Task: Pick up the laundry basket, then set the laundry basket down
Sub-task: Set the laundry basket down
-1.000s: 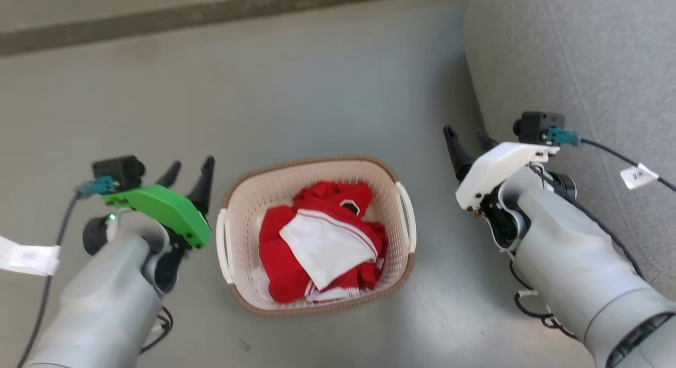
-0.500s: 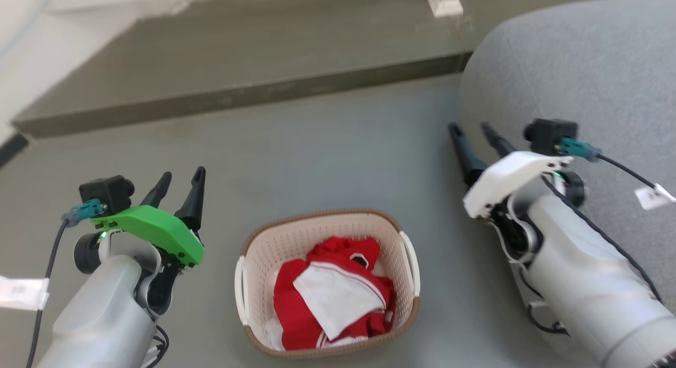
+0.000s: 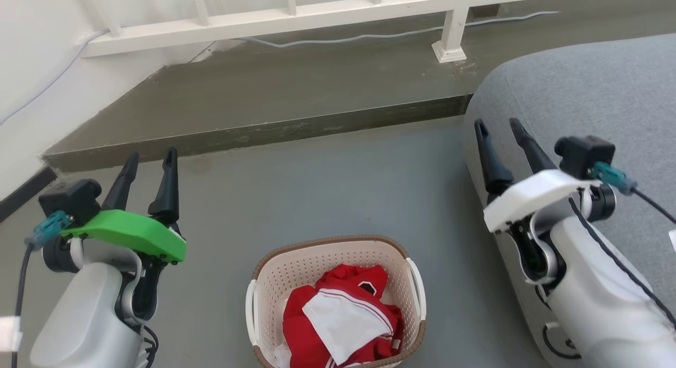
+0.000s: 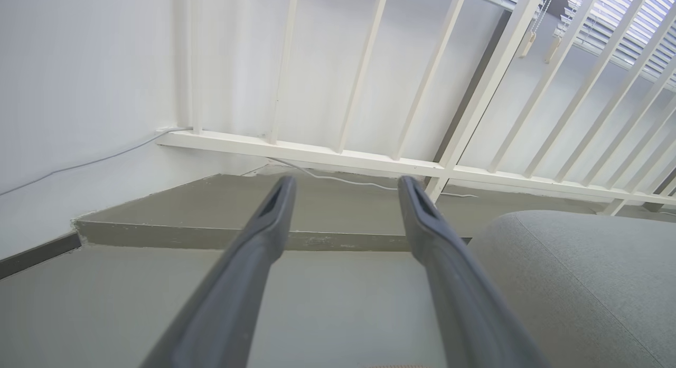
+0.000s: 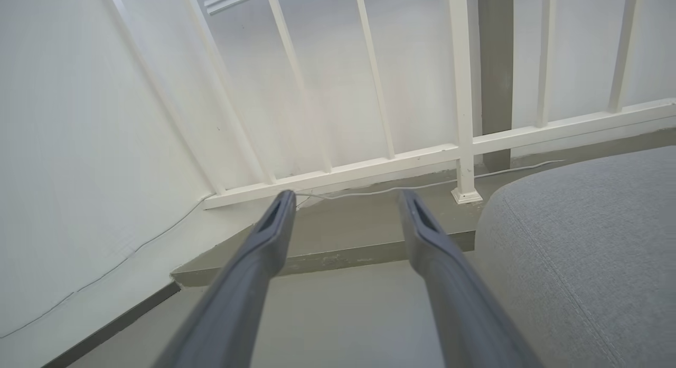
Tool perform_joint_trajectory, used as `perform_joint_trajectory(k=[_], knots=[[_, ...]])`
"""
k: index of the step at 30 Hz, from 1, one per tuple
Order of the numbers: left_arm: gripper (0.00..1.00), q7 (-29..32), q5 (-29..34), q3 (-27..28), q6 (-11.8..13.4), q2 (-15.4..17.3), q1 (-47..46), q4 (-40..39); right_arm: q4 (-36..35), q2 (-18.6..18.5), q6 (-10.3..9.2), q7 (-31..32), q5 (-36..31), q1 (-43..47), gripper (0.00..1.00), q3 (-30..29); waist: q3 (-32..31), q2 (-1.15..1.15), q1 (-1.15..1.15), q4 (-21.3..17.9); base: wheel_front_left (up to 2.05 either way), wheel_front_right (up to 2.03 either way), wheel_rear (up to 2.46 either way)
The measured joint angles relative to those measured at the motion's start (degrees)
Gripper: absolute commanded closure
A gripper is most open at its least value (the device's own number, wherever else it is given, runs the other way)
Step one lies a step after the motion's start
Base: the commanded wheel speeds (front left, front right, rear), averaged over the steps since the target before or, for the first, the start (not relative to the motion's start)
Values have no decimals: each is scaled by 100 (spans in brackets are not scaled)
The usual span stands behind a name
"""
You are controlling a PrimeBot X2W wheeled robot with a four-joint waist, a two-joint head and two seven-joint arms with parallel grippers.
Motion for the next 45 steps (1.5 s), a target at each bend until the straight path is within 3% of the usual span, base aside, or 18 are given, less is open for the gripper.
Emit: perform_joint_trajectory(k=[7,21,45], knots=[[0,0,244,464,-91,-242,603,-724,-548,-34,-57,0,-417,531,0,-325,-56,0,0,48,0,0,0],[0,0,939,947,-148,-388,1399,-1402,-1189,9,-151,0,-921,1230,0,-681,-19,0,0,77,0,0,0],[0,0,1444,1289,-337,-770,1795,-1784,-1459,186,-149,0,-1248,1705,0,-971,42,0,0,70,0,0,0]])
